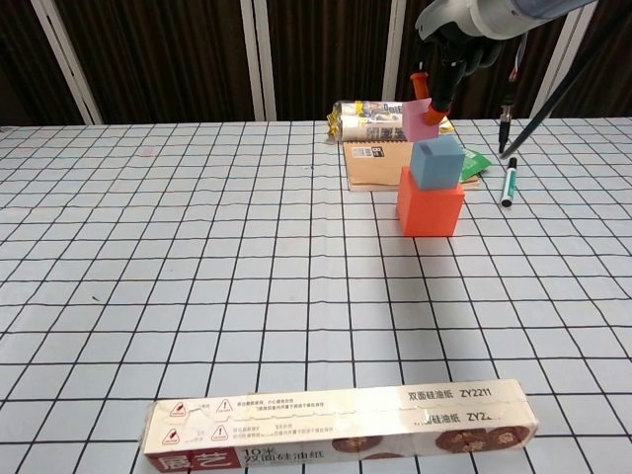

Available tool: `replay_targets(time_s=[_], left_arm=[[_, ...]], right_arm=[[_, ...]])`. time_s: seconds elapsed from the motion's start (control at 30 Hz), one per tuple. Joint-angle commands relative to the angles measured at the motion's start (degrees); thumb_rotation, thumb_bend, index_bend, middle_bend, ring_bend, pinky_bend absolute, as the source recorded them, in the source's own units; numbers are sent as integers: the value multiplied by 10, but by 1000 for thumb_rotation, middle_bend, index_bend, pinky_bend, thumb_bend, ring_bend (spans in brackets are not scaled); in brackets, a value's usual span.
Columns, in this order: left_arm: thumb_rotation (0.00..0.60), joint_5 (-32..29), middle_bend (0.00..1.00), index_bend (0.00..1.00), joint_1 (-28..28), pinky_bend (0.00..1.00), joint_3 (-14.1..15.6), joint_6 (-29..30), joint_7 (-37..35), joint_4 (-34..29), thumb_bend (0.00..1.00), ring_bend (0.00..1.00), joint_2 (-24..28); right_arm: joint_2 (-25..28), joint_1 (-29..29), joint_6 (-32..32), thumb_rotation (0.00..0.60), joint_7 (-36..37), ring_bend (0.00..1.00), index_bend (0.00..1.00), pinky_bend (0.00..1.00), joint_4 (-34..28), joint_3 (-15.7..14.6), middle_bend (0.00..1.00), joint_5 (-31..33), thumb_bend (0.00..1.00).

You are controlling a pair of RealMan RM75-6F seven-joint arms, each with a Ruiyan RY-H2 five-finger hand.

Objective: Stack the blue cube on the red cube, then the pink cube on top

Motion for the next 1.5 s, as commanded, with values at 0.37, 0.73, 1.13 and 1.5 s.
replay_targets(time_s=[0.37, 0.73, 1.13, 1.5], left_arm=[[600, -6, 0, 34, -1, 0, -2, -1, 8, 1, 165, 0, -3], [600, -8, 0, 34, -2, 0, -2, 0, 16, 0, 165, 0, -6], [600, -8, 0, 34, -3, 0, -2, 0, 18, 0, 166, 0, -7], [600, -8, 0, 34, -2, 0, -3, 0, 15, 1, 166, 0, -6]], right_arm=[[3, 3, -33, 600, 18, 1000, 573, 1000, 29, -24, 1000, 5, 459], [20, 2, -49, 600, 33, 1000, 573, 1000, 27, -43, 1000, 10, 459], [26, 7, -56, 600, 50, 1000, 573, 1000, 24, -61, 1000, 10, 459], [24, 14, -60, 600, 65, 1000, 573, 1000, 28, -69, 1000, 8, 459]])
